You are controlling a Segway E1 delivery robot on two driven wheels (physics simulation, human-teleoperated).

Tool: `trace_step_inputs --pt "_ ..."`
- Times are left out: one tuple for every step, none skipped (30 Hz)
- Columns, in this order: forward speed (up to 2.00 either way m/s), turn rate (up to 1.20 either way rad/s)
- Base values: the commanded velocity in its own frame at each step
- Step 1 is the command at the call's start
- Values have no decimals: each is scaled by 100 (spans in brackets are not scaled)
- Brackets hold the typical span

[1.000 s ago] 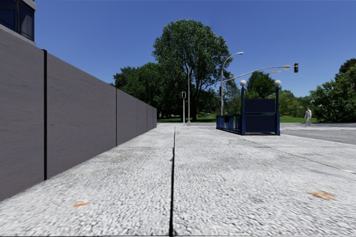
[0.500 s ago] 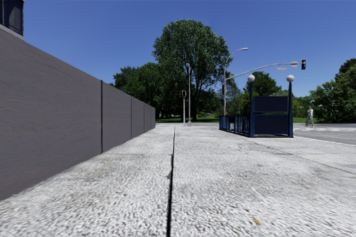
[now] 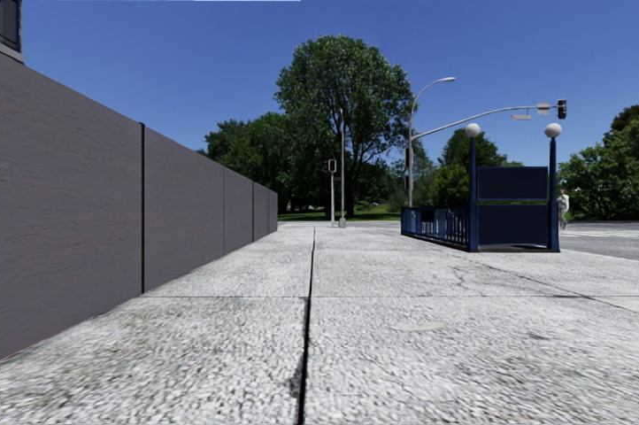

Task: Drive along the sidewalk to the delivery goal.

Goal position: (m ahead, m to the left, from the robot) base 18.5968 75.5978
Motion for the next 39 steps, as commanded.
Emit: trace_step_inputs --pt "200 0" --pt "200 0" --pt "200 0" --pt "200 0" --pt "200 0" --pt "200 0" --pt "200 0" --pt "200 0" --pt "200 0" --pt "200 0" --pt "200 0" --pt "200 0" --pt "200 0" --pt "200 0" --pt "200 0" --pt "200 0" --pt "200 0" --pt "200 0" --pt "200 0" --pt "200 0" --pt "200 0" --pt "200 0" --pt "200 0" --pt "200 0" --pt "200 0" --pt "200 0" --pt "200 0" --pt "200 0" --pt "200 0" --pt "200 0" --pt "200 0" --pt "200 0" --pt "200 0" --pt "200 0" --pt "200 0" --pt "200 0" --pt "200 0" --pt "200 0" --pt "200 0"
